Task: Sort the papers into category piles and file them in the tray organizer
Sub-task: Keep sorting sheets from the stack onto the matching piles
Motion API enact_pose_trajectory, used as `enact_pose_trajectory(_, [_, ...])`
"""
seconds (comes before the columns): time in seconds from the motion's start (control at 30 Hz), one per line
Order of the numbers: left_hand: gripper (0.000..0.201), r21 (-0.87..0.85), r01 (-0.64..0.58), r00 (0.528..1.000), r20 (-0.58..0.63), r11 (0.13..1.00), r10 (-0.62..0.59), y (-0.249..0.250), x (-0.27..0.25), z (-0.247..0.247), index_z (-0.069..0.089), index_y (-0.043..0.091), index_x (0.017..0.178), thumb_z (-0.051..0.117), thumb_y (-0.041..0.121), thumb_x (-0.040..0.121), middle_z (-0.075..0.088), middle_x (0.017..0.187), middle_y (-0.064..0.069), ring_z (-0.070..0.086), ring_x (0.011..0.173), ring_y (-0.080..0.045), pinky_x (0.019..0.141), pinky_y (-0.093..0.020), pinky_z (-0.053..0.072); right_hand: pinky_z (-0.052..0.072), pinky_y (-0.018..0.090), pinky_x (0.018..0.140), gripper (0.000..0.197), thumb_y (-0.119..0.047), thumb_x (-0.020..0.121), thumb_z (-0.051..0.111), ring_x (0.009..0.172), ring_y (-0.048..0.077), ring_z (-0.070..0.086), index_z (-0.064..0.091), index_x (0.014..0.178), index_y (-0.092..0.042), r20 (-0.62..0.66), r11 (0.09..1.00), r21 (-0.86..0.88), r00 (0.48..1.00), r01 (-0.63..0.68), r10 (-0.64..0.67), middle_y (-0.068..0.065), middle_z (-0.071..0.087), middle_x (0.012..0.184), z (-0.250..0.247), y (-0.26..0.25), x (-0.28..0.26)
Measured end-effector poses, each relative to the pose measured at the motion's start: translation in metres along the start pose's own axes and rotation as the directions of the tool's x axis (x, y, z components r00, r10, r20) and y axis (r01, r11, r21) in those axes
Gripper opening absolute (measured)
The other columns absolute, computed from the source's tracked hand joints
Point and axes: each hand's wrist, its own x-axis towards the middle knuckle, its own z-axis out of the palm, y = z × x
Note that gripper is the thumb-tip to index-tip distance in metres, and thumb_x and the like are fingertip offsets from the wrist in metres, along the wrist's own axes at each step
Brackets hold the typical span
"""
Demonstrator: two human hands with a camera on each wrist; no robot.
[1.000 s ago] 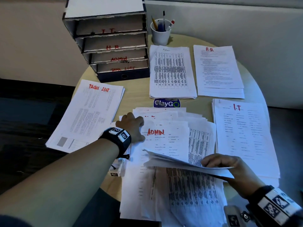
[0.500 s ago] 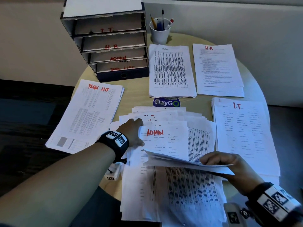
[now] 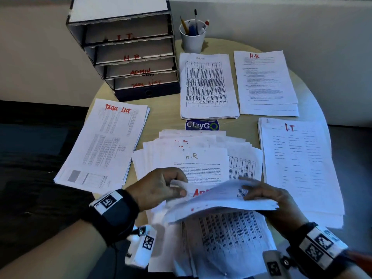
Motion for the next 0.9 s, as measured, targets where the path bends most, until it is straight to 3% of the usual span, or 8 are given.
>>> enact_pose_trajectory(0.1, [0.018,-0.090,0.020,0.997,-0.066,0.996,-0.026,-0.002,0.010,-0.012,0.068,0.013,0.088,0.075,-0.002,0.082,0.068,0.081,0.006,0.059,0.074,-0.010,0.068,-0.025,0.048,0.052,0.033,0.067,0.042,0.013,0.065,0.079,0.072,0.016,0.068,0.075,0.071,-0.028,-0.097,0.996,0.068,0.993,-0.060,0.067,-0.004,0.074,0.079,0.007,-0.006,0.005])
enact_pose_trajectory(0.4, [0.022,-0.371,-0.077,0.983,-0.186,0.926,0.007,0.009,0.026,-0.007,0.058,0.008,0.082,0.063,-0.013,0.085,0.061,0.062,0.006,0.049,0.049,-0.004,0.046,-0.015,0.039,0.052,0.033,0.069,0.021,0.006,0.074,0.077,0.074,0.021,0.068,0.075,0.074,-0.014,-0.094,0.973,0.148,0.977,-0.179,0.194,0.008,0.073,0.076,0.013,-0.018,0.035])
enact_pose_trajectory(0.5, [0.030,-0.616,-0.123,0.937,-0.330,0.778,-0.113,0.007,0.033,-0.014,0.062,0.013,0.084,0.068,-0.013,0.068,0.065,0.071,-0.005,0.058,0.056,-0.015,0.052,-0.021,0.048,0.052,0.020,0.062,0.014,0.001,0.077,0.076,0.067,0.012,0.069,0.074,0.081,-0.013,-0.177,0.934,0.251,0.936,-0.256,0.304,-0.001,0.075,0.072,0.014,-0.020,0.052])
enact_pose_trajectory(0.57, [0.038,-0.770,-0.132,0.893,-0.366,0.625,-0.262,-0.005,0.038,-0.022,0.063,0.008,0.109,0.070,-0.002,0.073,0.068,0.097,-0.014,0.063,0.073,-0.025,0.063,-0.029,0.055,0.050,0.017,0.057,0.012,-0.002,0.078,0.076,0.061,0.010,0.065,0.072,0.083,-0.012,-0.208,0.902,0.316,0.907,-0.293,0.367,-0.005,0.073,0.067,0.014,-0.020,0.060])
enact_pose_trajectory(0.63, [0.048,-0.852,-0.118,0.863,-0.342,0.510,-0.371,-0.016,0.037,-0.023,0.063,0.005,0.124,0.071,0.016,0.078,0.060,0.116,-0.020,0.060,0.092,-0.031,0.077,-0.035,0.056,0.056,0.030,0.073,0.017,-0.005,0.076,0.079,0.075,0.019,0.069,0.073,0.091,-0.009,-0.198,0.867,0.372,0.885,-0.331,0.422,0.004,0.077,0.081,0.014,-0.018,0.065])
enact_pose_trajectory(0.67, [0.038,-0.863,-0.064,0.843,-0.315,0.500,-0.436,-0.017,0.034,-0.018,0.070,0.006,0.111,0.071,0.025,0.078,0.062,0.111,-0.019,0.060,0.089,-0.031,0.078,-0.035,0.055,0.055,0.036,0.082,0.021,-0.005,0.075,0.079,0.084,0.023,0.070,0.073,0.095,-0.007,-0.186,0.848,0.396,0.874,-0.352,0.449,0.009,0.077,0.090,0.015,-0.014,0.067])
enact_pose_trajectory(0.77, [0.018,-0.598,0.171,0.802,-0.377,0.783,-0.463,-0.026,0.020,0.004,0.063,0.018,0.078,0.069,0.033,0.085,0.064,0.076,-0.002,0.056,0.071,-0.023,0.067,-0.028,0.045,0.051,0.042,0.094,0.025,-0.001,0.075,0.077,0.096,0.028,0.071,0.071,0.099,-0.007,-0.155,0.816,0.427,0.857,-0.390,0.491,0.009,0.076,0.097,0.020,-0.013,0.069])
enact_pose_trajectory(0.9, [0.034,-0.255,0.232,0.870,-0.377,0.939,-0.318,-0.029,0.011,0.029,0.057,0.021,0.120,0.068,0.021,0.088,0.067,0.114,-0.001,0.064,0.105,-0.022,0.093,-0.037,0.051,0.053,0.043,0.092,0.032,-0.008,0.075,0.079,0.097,0.026,0.070,0.067,0.104,-0.017,-0.127,0.854,0.297,0.868,-0.428,0.479,0.001,0.076,0.096,0.033,-0.009,0.061])
